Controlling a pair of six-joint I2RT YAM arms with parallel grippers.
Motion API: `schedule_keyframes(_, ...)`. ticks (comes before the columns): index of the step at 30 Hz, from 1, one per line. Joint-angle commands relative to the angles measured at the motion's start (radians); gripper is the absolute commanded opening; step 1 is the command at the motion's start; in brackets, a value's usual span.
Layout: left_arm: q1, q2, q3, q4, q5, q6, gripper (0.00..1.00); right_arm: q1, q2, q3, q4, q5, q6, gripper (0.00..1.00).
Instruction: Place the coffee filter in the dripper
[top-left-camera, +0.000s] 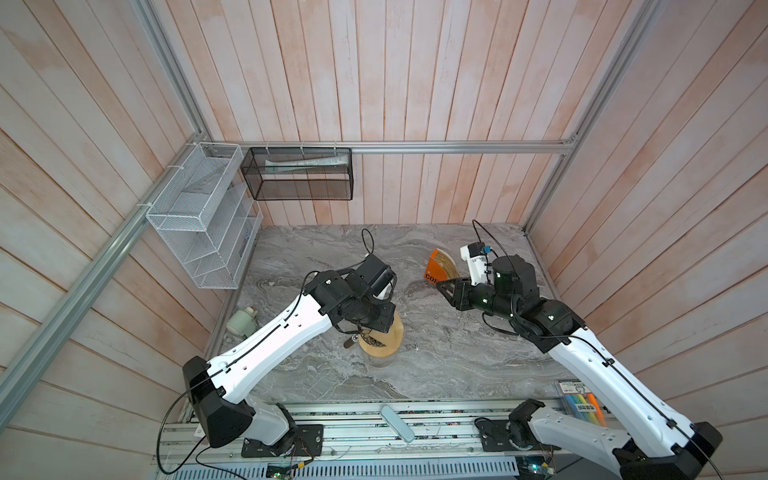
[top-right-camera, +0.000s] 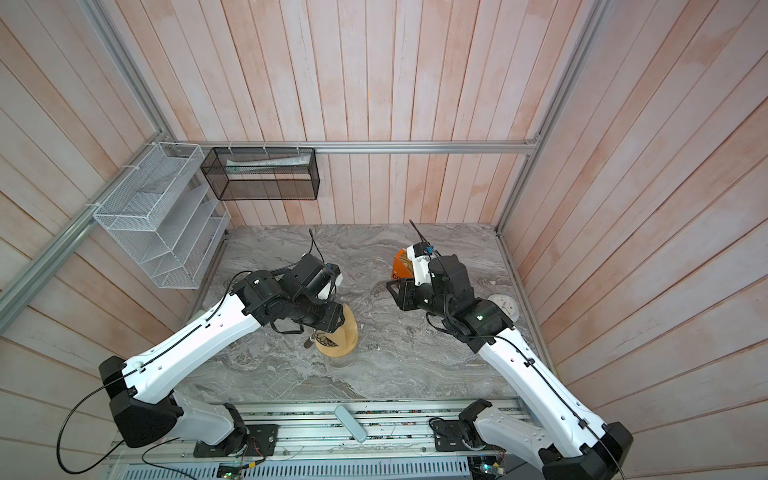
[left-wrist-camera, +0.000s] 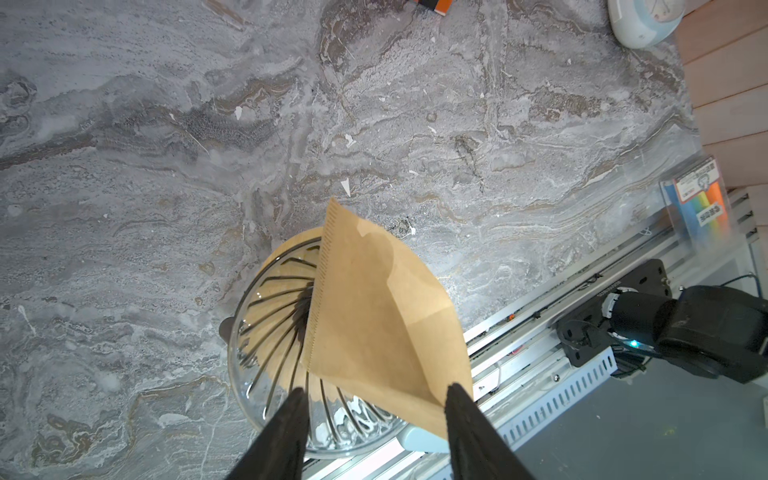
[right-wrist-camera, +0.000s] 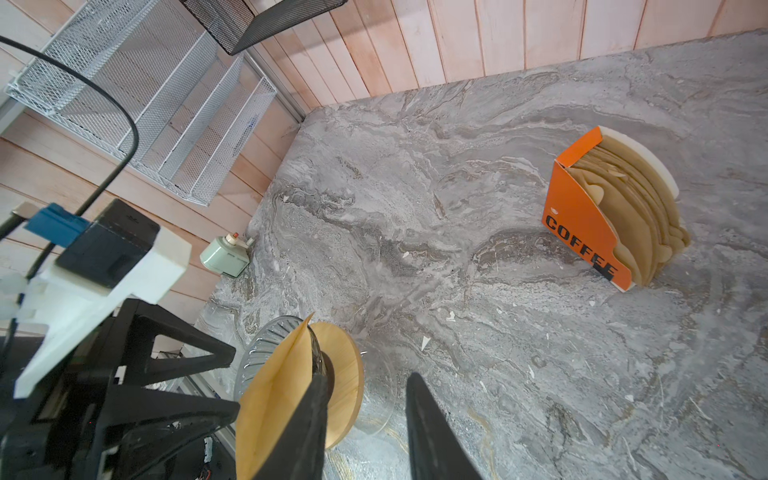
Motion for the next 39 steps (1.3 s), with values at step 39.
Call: schedule_keyframes(39, 0.006, -0.103, -0.110, 0.035, -0.066, -0.053, 0.55, 0.208, 0.129, 0.074, -0.070, -0.003, -0.059, 0.32)
